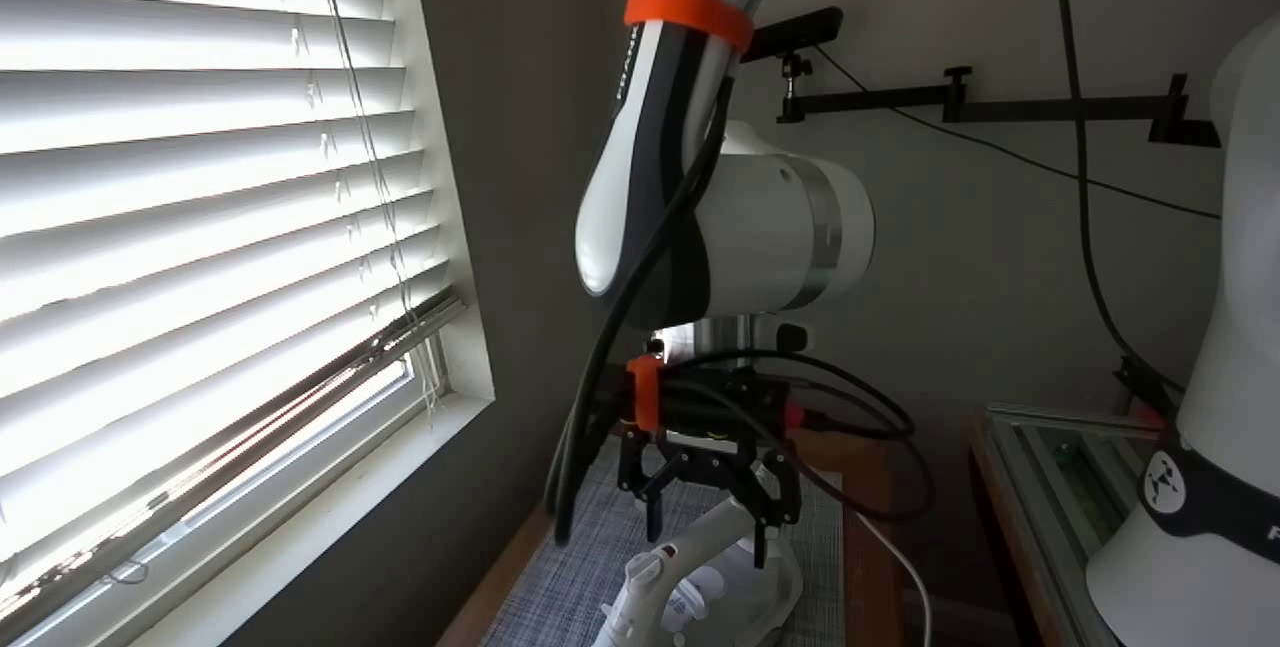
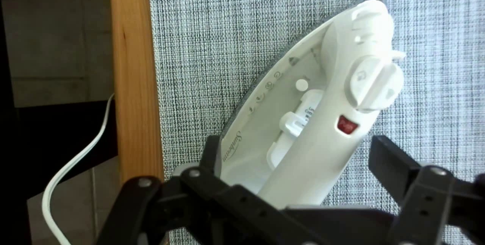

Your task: Turn the iron to the right and then press on the button of the iron

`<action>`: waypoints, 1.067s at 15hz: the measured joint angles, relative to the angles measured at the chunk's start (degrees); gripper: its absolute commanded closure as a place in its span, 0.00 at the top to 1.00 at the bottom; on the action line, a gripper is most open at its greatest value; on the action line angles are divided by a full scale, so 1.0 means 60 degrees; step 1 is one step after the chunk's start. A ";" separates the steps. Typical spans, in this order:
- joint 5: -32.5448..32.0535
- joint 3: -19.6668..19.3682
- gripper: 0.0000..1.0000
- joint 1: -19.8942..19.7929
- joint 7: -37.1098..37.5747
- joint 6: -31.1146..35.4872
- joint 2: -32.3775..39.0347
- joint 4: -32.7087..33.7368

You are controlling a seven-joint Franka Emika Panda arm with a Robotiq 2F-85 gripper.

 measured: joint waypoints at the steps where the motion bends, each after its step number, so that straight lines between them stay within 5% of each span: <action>1: 0.0173 0.0006 1.00 -0.0023 -0.0180 0.0026 0.0019 0.0001; 15: 0.2513 0.0055 1.00 -0.0149 -0.2625 0.0133 0.0396 0.0308; 16: 0.2572 0.0058 0.93 -0.0149 -0.2695 0.0133 0.0459 0.0360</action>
